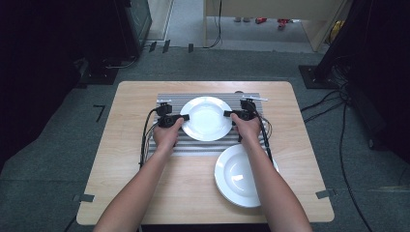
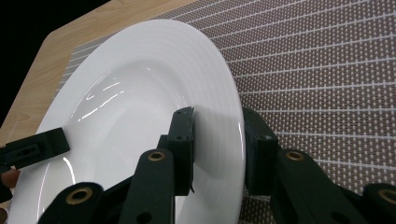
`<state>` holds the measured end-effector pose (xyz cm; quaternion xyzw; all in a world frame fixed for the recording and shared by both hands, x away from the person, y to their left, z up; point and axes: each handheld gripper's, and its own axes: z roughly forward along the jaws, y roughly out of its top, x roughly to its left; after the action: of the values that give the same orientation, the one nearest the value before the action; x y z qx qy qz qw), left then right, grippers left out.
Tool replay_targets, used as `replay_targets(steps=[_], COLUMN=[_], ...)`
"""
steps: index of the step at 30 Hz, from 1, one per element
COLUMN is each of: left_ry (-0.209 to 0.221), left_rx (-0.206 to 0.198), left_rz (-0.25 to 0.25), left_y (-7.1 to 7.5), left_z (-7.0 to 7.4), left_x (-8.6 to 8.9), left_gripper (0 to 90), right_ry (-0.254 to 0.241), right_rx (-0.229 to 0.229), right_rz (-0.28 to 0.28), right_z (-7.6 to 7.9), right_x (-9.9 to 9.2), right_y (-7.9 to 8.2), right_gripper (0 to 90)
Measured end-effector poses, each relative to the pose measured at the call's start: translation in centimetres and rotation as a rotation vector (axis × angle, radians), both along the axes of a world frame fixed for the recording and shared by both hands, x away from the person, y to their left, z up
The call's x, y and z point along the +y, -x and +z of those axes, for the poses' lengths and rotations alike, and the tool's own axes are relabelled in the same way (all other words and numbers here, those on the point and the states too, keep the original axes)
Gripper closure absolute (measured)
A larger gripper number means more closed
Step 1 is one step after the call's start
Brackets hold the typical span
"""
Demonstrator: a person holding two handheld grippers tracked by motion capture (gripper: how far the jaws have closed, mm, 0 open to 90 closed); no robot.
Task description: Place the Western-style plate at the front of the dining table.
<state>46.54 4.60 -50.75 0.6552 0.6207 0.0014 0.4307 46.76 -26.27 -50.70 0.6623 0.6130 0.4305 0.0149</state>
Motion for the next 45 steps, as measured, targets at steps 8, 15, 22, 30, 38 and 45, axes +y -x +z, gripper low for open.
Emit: replay_targets(steps=[8, 15, 22, 30, 38, 45], left_ry=[-0.043, -0.064, -0.104, -0.134, -0.179, -0.188], left_rx=[-0.067, -0.115, -0.140, -0.174, -0.234, -0.247], left_rz=[-0.028, -0.034, -0.038, -0.059, -0.075, -0.056], left_y=[0.9, 2.3, 4.3, 6.7, 9.5, 11.5], left_z=[1.5, 2.8, 3.8, 4.6, 5.5, 5.5], left_x=[0.1, 1.1, 2.7, 4.1, 4.9, 5.9], left_gripper=[40.2, 19.9, 17.1, 13.5, 11.0, 8.8], right_ry=[0.021, 0.117, 0.104, 0.094, 0.101, 0.102], right_rx=[-0.109, -0.183, -0.232, -0.263, -0.296, -0.301], right_rz=[0.019, 0.083, 0.106, 0.124, 0.126, 0.096], right_z=[1.8, 3.8, 4.9, 5.2, 5.6, 5.5], right_x=[-1.0, -1.4, -2.7, -4.7, -6.7, -9.3], right_y=[0.7, 2.4, 4.9, 7.6, 10.5, 12.8], right_gripper=[38.7, 34.3, 33.3, 31.4, 30.0, 29.7])
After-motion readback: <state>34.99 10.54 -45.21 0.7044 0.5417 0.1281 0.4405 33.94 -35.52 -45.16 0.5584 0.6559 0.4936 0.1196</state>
